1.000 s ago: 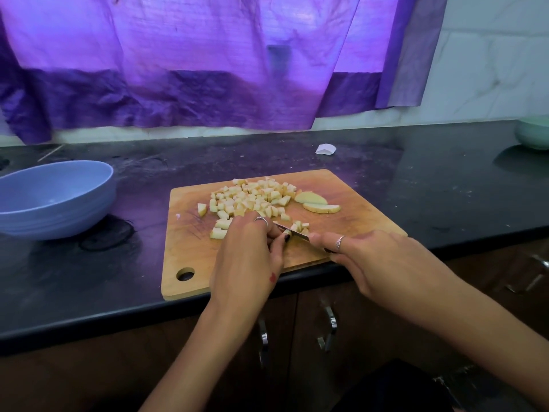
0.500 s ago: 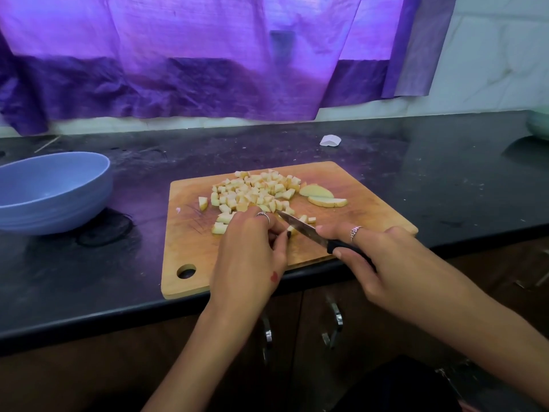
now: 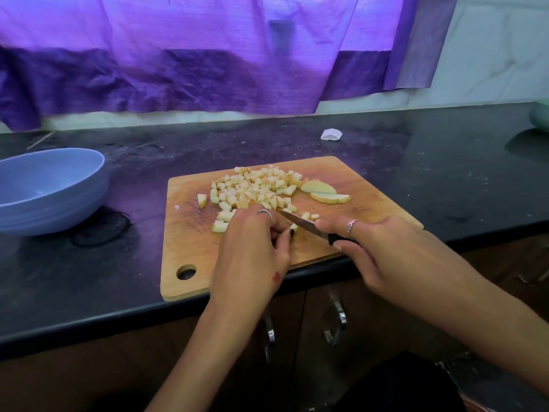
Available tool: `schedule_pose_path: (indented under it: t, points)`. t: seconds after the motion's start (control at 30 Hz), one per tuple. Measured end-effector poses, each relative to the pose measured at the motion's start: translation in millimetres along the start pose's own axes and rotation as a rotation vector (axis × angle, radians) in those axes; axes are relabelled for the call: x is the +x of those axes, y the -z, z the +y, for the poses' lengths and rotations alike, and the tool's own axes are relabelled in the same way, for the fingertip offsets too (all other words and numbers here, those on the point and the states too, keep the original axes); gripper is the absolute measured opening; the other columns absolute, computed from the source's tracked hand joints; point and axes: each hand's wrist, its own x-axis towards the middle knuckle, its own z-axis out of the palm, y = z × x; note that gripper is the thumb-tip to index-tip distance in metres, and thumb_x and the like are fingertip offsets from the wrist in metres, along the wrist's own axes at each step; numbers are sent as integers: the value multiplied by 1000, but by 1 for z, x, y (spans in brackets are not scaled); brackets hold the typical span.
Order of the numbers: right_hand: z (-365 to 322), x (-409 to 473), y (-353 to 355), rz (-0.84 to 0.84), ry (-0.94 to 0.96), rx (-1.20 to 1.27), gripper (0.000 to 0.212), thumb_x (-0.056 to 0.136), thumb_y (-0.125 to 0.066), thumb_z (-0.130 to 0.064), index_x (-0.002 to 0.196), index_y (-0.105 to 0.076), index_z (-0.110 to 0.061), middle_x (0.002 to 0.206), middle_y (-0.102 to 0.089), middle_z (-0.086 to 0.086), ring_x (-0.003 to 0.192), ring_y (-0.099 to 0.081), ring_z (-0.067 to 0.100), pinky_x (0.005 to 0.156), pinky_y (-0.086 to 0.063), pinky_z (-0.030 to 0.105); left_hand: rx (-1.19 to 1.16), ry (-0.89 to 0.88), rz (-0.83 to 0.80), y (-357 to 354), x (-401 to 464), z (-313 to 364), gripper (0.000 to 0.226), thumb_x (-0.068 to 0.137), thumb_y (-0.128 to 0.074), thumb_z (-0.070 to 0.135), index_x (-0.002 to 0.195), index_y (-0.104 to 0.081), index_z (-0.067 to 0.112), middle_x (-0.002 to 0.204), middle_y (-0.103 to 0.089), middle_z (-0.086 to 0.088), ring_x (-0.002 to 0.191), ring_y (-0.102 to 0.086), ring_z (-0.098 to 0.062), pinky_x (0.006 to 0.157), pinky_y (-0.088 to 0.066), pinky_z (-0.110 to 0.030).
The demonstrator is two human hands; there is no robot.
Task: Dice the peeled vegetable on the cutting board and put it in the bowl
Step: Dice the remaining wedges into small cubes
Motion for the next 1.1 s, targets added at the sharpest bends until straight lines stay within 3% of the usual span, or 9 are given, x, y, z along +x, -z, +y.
schedule_pose_path:
  t: [0.2, 0.63, 0.9, 1.1]
  points:
    - [-1, -8, -7, 114, -23, 205, 35, 94, -45, -35, 128, -52, -43, 58, -55, -3, 49, -44, 12, 52, -47, 34, -2, 4, -7, -1, 1, 1, 5, 87, -65, 24, 86, -69, 24, 81, -49, 16, 86, -49, -5, 70, -38, -18]
    - [-9, -3, -6, 25, -5, 158, 36, 97, -40, -36, 132, -44, -47, 64, -53, -4, 47, -41, 13, 45, -33, 24, 11, -13, -25, 0, 2, -1, 7, 87, -64, 21, 85, -68, 26, 80, -46, 19, 87, -48, -5, 67, -36, -14]
    - [-18, 8, -7, -128, -8, 23, 39, 101, -32, -36, 138, -25, -46, 75, -43, -7, 56, -38, 6, 47, -30, 21, 15, -5, -29, -1, 1, -1, 7, 88, -63, 23, 85, -68, 26, 87, -54, 13, 89, -47, -5, 72, -35, -16]
    - [-13, 0, -4, -158, 42, -140, 46, 102, -26, -39, 141, -4, -50, 84, -47, -7, 71, -44, 14, 61, -36, 29, 10, -15, -21, -1, 0, -3, 5, 87, -63, 21, 85, -67, 24, 84, -52, 14, 87, -47, -6, 71, -39, -18]
